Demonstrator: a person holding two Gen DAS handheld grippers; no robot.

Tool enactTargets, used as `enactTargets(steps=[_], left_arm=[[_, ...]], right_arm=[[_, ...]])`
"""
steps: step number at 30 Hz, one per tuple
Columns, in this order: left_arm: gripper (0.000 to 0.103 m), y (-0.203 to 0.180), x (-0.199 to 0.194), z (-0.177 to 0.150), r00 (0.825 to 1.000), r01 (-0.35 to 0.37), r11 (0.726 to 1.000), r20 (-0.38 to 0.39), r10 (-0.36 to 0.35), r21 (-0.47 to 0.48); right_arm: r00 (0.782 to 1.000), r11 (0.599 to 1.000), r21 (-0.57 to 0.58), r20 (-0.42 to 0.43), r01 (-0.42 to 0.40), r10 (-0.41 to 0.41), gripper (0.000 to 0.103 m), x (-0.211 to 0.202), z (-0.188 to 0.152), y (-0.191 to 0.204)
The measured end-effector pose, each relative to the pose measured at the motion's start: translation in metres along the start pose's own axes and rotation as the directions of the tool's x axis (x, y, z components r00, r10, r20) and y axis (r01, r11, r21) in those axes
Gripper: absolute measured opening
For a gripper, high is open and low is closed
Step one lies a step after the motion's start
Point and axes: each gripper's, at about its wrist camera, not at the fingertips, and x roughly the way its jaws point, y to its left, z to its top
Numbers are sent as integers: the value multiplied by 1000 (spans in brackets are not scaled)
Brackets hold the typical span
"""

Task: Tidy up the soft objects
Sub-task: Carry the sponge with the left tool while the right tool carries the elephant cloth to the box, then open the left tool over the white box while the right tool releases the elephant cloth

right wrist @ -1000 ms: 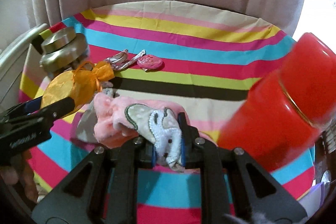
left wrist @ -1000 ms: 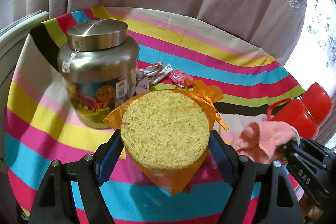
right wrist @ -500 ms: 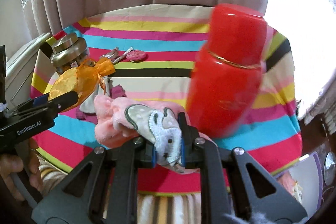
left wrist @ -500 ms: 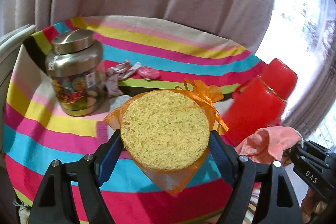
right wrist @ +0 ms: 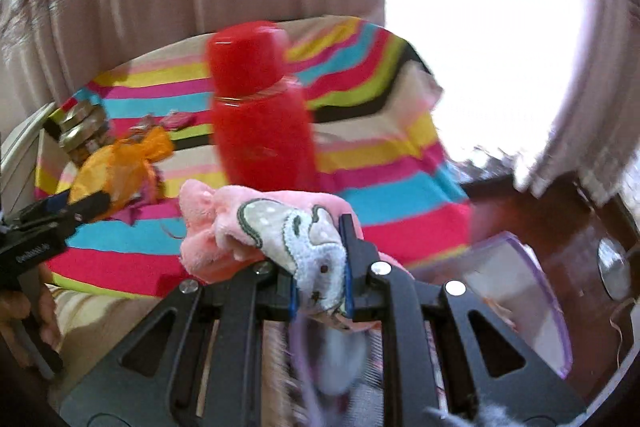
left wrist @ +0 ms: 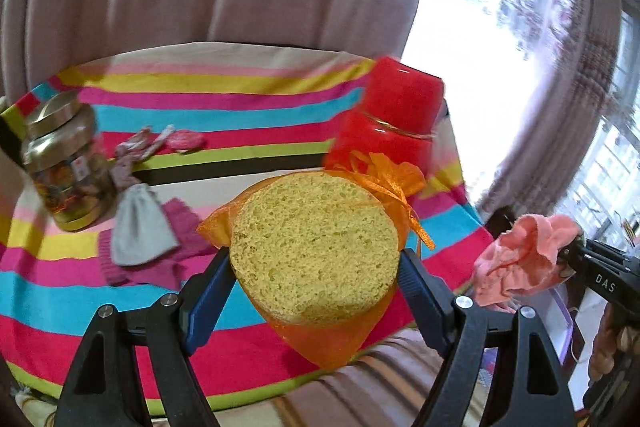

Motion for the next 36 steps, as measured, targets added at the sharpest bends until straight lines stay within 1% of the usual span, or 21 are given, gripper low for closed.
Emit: enactTargets(steps=[5, 8, 11, 14, 15, 17, 19, 20, 21, 23, 24, 27, 29, 30, 31, 32, 33, 36], left_arm=[[81, -36, 4, -3, 999, 52, 997, -19, -51, 56], [81, -58, 6, -4, 996, 84, 992, -28, -82, 90], [81, -78, 5, -6, 992, 120, 986, -41, -116, 117], [81, -98, 5, -9, 987, 156, 977, -58, -149, 145], [81, -105, 6, -10, 985, 170, 973, -66, -161, 154], [81, -121, 6, -14, 977, 207, 963, -86, -195, 175], [81, -133, 7, -17, 970, 237, 953, -103, -221, 191], [81, -140, 8, -19, 965, 253, 946, -114, -234, 200], [81, -145, 8, -20, 962, 265, 942, -122, -244, 207], [81, -156, 9, -24, 953, 295, 930, -143, -268, 221], [81, -162, 9, -25, 948, 309, 924, -154, -279, 226], [81, -180, 9, -32, 925, 367, 901, -190, -328, 231], [82, -191, 8, -36, 899, 426, 874, -216, -380, 234], [83, -196, 7, -38, 881, 462, 856, -231, -413, 233], [85, -201, 8, -40, 861, 498, 835, -247, -445, 232], [87, -208, 10, -44, 840, 532, 812, -275, -468, 240], [88, -212, 12, -47, 832, 541, 804, -295, -469, 248], [88, -219, 15, -53, 829, 543, 798, -319, -459, 262]], right_arm=[[995, 994, 68, -52, 90, -87, 19, -12, -24, -54], [988, 987, 106, -100, 124, -114, 19, -13, -41, -80], [977, 977, 140, -163, 162, -139, 19, -10, -59, -104], [965, 968, 157, -206, 196, -162, 19, -8, -71, -123], [959, 965, 161, -227, 207, -168, 23, -5, -75, -128], [948, 958, 174, -265, 227, -177, 25, -1, -80, -141], [939, 950, 186, -283, 253, -195, 35, -2, -85, -151], [934, 946, 187, -295, 264, -202, 48, -2, -87, -156], [935, 945, 189, -290, 267, -206, 55, -4, -88, -159], [937, 940, 197, -270, 279, -222, 58, -9, -87, -164], [937, 938, 199, -264, 284, -227, 59, -11, -86, -165], [938, 930, 211, -243, 300, -247, 62, -16, -82, -169], [939, 926, 221, -230, 305, -254, 62, -18, -81, -171], [938, 924, 223, -225, 312, -262, 63, -20, -80, -171], [937, 922, 221, -220, 318, -271, 63, -22, -80, -171], [936, 920, 218, -216, 325, -279, 65, -24, -79, -171], [935, 920, 214, -214, 329, -284, 65, -22, -77, -170], [935, 919, 214, -203, 332, -291, 66, -24, -75, -171]])
